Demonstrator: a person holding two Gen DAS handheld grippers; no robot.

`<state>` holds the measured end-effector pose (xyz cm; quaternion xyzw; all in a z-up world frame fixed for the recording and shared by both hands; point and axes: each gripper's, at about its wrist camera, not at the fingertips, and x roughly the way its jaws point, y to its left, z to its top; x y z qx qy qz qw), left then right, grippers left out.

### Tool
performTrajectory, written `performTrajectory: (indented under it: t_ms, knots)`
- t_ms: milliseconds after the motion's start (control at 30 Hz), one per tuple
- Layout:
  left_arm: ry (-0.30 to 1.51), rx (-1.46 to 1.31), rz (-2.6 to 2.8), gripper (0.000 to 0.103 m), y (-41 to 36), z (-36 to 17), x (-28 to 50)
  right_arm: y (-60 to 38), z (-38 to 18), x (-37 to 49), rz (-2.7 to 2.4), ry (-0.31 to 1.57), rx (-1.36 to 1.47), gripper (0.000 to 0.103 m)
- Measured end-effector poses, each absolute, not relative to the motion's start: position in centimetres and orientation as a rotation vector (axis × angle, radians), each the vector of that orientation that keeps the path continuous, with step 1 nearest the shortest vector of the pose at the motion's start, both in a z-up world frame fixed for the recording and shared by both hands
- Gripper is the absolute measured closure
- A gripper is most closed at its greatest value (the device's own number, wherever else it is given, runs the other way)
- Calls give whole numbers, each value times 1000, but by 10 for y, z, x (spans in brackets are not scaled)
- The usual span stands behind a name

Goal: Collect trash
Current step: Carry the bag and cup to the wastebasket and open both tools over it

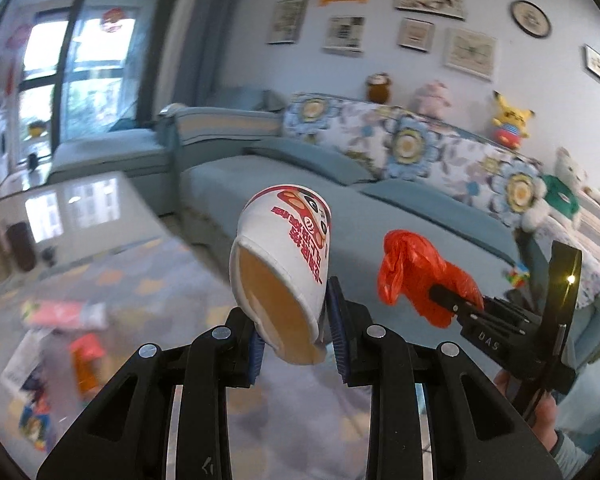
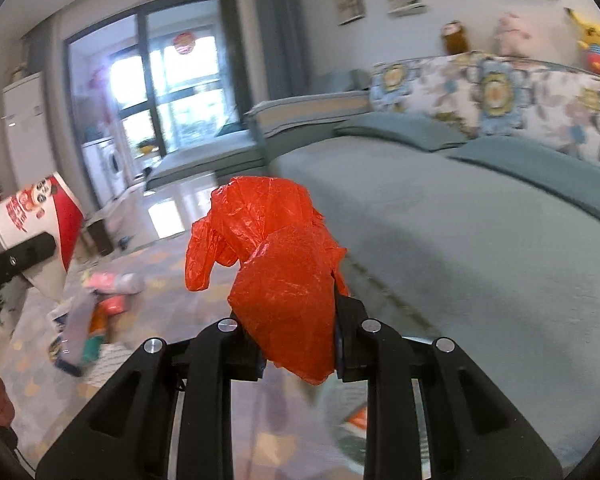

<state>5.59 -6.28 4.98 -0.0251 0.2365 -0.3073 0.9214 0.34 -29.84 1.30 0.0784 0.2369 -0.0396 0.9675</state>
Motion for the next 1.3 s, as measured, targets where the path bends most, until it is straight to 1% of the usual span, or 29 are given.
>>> performTrajectory:
  t_ms: [200, 433, 700, 800, 833, 867, 900, 933, 967, 1000, 1033, 1100, 1300]
  knots:
    - [541, -87, -766, 77, -129, 29, 63, -359, 3, -17, -201, 498, 195, 82]
    - [698, -88, -850, 77, -198, -39, 67, -406, -30, -30, -294, 567, 263, 82]
    - [817, -37, -901, 75, -217, -82, 71, -433, -86, -20, -322, 727, 351, 81]
    - [845, -11, -899, 74, -220, -95, 72, -431, -105, -15, -318, 785, 379, 79]
    - [854, -6, -894, 72, -220, -98, 72, -432, -114, -12, -313, 811, 398, 79]
    - [861, 0, -892, 68, -221, -101, 73, -433, -120, -10, -308, 826, 412, 78]
    - [861, 5, -879, 55, -221, -102, 74, -434, -124, -8, -307, 836, 423, 78]
    - [855, 7, -868, 46, -222, -101, 74, -434, -130, -6, -308, 852, 436, 76]
    - [846, 6, -859, 44, -220, -100, 75, -434, -134, -5, -306, 862, 446, 73]
    - [844, 0, -858, 43, -219, -98, 76, -435, -139, -4, -301, 873, 461, 68]
    - [845, -11, -860, 42, -215, -97, 78, -435, -142, -3, -302, 879, 467, 60]
    - [839, -22, -854, 42, -212, -94, 79, -437, -144, -2, -311, 882, 467, 53]
    - [823, -53, -836, 41, -204, -87, 82, -437, -141, -2, -287, 876, 499, 53]
